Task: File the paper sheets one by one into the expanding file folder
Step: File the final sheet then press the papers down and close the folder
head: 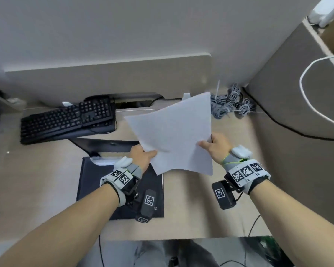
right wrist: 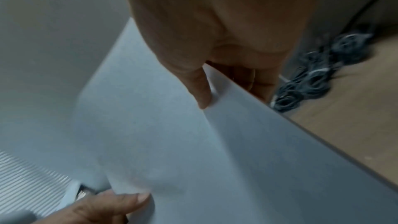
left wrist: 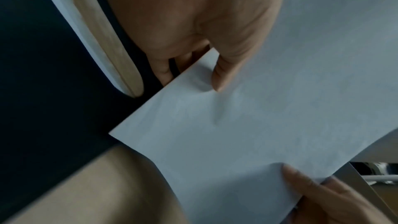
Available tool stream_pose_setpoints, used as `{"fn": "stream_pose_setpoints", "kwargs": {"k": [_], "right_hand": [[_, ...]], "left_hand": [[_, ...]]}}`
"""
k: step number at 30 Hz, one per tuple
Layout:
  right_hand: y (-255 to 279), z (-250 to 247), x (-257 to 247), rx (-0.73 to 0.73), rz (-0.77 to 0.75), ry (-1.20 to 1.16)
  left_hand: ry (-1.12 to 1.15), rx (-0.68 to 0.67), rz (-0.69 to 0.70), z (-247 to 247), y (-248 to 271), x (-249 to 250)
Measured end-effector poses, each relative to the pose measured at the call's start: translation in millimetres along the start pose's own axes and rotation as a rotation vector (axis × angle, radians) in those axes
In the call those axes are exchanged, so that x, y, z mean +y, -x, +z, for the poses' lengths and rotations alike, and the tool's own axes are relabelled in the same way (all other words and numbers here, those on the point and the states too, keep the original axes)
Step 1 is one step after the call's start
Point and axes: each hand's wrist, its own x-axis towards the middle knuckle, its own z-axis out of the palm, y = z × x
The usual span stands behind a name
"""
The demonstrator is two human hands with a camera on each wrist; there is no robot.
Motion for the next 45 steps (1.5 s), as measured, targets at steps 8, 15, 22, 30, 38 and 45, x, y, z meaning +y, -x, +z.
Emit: {"fn": "stream_pose_setpoints", "kwargs": {"k": [8,15,22,30,38,45], "right_hand": [[2,88,-87,-0.048,-0.357,0.334],[-17,153,-133,-0.054,-0.308,0.487],[-37,184,-142,-0.062,-0.167,0.543],[-45,187,-152,-0.078,-0.086,0.590],[-25,147,-171,0.029,-0.193,0.554],[0,97,-214,0.173,-0.309,0.573]], "left_hand": [[-0.433,-0.009,-0.034,-105,-36,-65],[-1.107,-0.352,0.086,-173,-70,-97],[-1.408,-0.489,0.332,-187,-105,-122],[-1.456,-0.456,0.394,-180,-116,-135],[-1.442,-0.391,0.407,-180,-93,-104],[-1.464,-0.230,0.534,-184,-55,-45]]}}
